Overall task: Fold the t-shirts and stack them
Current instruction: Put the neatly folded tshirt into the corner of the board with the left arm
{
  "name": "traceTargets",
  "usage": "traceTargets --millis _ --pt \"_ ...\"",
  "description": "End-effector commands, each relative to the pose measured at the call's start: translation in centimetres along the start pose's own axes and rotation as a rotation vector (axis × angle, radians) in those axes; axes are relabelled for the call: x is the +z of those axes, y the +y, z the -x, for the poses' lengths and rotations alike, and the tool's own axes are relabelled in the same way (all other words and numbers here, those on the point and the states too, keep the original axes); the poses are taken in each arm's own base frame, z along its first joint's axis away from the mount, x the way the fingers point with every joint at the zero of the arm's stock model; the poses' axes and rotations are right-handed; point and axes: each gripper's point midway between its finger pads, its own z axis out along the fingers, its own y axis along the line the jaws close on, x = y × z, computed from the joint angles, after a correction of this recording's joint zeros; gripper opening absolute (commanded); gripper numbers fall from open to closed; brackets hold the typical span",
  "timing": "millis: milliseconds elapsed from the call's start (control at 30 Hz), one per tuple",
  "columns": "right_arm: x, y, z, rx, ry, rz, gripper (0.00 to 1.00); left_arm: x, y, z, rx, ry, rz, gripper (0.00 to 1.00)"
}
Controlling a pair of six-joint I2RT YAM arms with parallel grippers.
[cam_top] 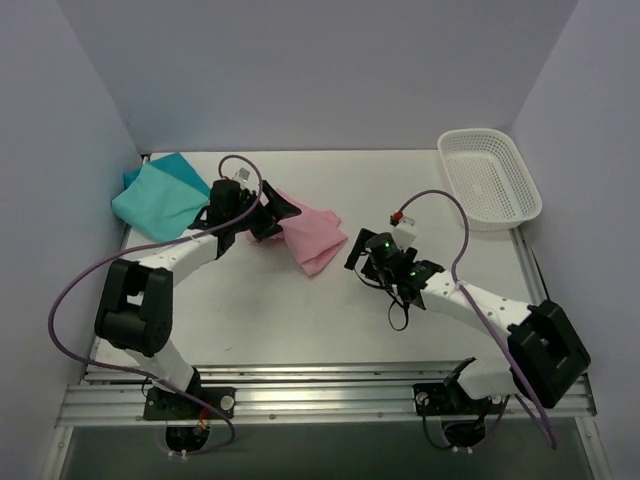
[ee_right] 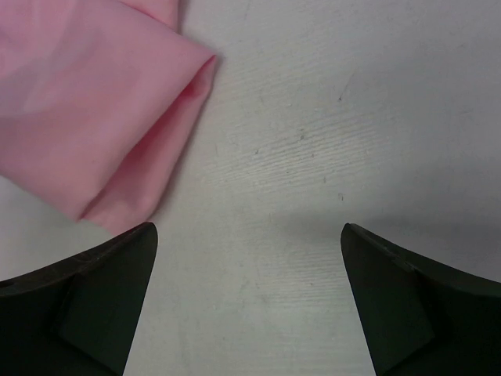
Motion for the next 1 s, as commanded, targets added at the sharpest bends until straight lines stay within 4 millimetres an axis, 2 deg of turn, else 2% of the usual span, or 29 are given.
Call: traceTargets --millis 0,100,200,233,300,333,367,467,500,567,600,767,867,967 --pt "2.4 1.3 -0.5 0.044 0.003 0.027 1.00 -2.9 -2.6 2.9 0.063 -0.014 -0.073 0.94" --pt "4.1 1.6 -1.1 0.052 0.016 0.008 1.00 -4.1 -2.5 3.4 0.064 0.004 -0.099 0.94" --pt "5.1 2.3 -1.4 0.063 0.017 0.011 0.99 -4.2 -1.8 2.7 0.086 0.030 -0.079 0.94" --pt "5.4 3.2 -1.1 0.070 0.010 0.027 0.99 -4.2 -1.5 2.4 0.087 0.043 -0.073 0.94" --pt "5.7 4.3 -1.7 0.080 0.015 0.049 0.99 -4.1 0.1 1.7 0.075 0.053 -0.051 0.94" --pt "6.2 5.1 -1.9 0.089 0.014 0.067 0.99 -4.1 0.6 1.9 0.075 0.036 -0.042 0.94" --pt "6.3 5.7 -2.1 0.097 0.020 0.087 0.98 -3.9 2.3 2.1 0.064 0.016 0.003 0.94" --pt "7.0 8.0 -2.6 0.122 0.006 0.147 0.98 -3.9 5.3 2.8 0.033 -0.027 0.078 0.94" --pt "7.6 8.2 -3.3 0.118 0.018 0.149 0.98 -3.8 5.8 2.9 0.025 -0.033 0.084 0.94" --pt "8.3 9.8 -2.8 0.146 0.006 0.184 0.98 -3.6 6.3 3.0 0.017 -0.035 0.077 0.94" --pt "9.2 9.7 -3.6 0.143 0.024 0.180 0.98 -3.5 6.6 2.8 0.011 -0.029 0.080 0.94" --pt "11.4 11.2 -4.3 0.173 0.036 0.196 0.98 -3.9 7.4 2.9 -0.005 -0.042 0.080 0.94" --pt "12.8 11.2 -5.0 0.180 0.038 0.188 0.97 -4.3 8.0 3.0 -0.011 -0.051 0.087 0.94" --pt "15.2 10.0 -6.0 0.203 0.041 0.168 0.95 -4.8 8.5 3.3 -0.017 -0.067 0.095 0.94"
